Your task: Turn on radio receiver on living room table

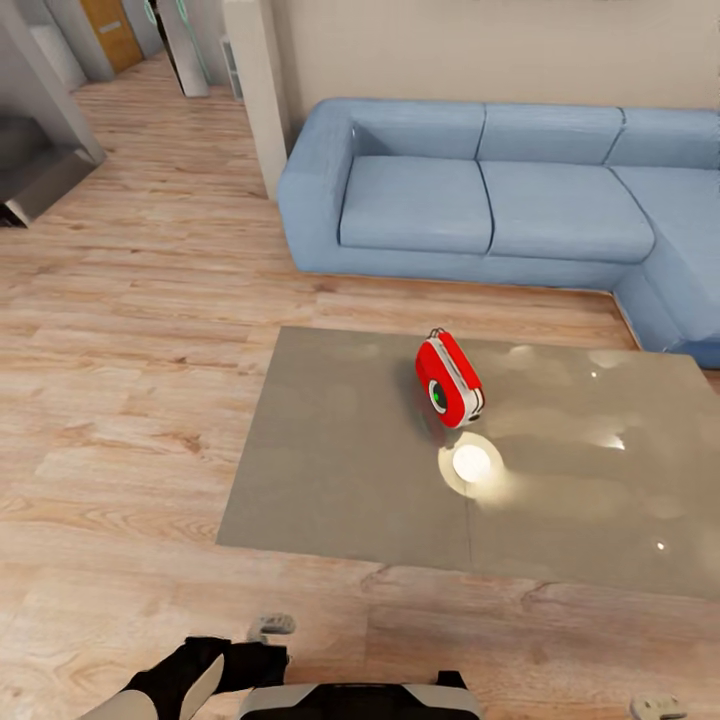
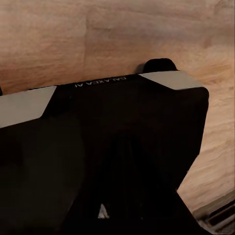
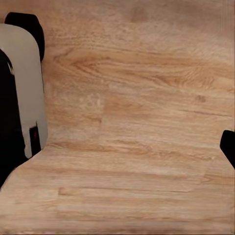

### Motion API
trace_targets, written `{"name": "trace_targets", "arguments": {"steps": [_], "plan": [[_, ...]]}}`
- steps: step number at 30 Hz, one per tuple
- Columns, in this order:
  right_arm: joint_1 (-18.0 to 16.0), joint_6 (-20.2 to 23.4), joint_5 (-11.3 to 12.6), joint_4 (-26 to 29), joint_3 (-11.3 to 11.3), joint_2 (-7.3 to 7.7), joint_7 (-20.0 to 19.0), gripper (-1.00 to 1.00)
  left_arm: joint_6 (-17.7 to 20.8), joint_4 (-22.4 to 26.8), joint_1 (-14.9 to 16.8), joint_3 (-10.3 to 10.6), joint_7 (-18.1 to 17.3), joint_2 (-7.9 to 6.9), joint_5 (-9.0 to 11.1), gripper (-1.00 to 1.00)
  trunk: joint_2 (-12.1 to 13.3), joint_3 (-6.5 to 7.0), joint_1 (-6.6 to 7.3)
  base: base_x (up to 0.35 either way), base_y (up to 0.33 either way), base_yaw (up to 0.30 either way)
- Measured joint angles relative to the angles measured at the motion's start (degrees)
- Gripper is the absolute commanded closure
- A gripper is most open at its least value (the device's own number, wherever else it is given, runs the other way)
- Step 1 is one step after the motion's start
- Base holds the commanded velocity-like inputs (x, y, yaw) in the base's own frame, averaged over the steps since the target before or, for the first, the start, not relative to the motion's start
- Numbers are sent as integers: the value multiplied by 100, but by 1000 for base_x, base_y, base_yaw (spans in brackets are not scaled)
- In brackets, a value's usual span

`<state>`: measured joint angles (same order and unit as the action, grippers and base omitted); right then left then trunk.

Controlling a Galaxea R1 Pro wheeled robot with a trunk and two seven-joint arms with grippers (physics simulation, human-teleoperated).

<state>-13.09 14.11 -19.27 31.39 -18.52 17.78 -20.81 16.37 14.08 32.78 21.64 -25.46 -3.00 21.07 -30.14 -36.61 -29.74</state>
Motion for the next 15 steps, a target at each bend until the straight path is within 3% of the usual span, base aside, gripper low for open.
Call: {"name": "trace_targets", "arguments": {"steps": [5, 7, 11, 15], "plan": [[0, -108, -9, -473, 5, -52, 5, -100, -101, -653, 0, -7, 212, 85, -178, 100, 0, 45, 0, 0, 0, 0], [0, -333, -8, -801, 8, -60, 8, -100, -399, -1033, -1, -4, 265, 110, -175, 100, 0, 63, 0, 0, 0, 0], [0, -650, -8, -1322, 7, -70, 14, -100, -758, -1315, -65, -14, 348, 122, -154, 100, 0, 100, 0, 0, 0, 0], [0, -847, 1, -1794, 7, -151, 15, -100, -860, -1378, -217, -20, 378, 131, -143, 100, 0, 136, 0, 0, 0, 0]]}}
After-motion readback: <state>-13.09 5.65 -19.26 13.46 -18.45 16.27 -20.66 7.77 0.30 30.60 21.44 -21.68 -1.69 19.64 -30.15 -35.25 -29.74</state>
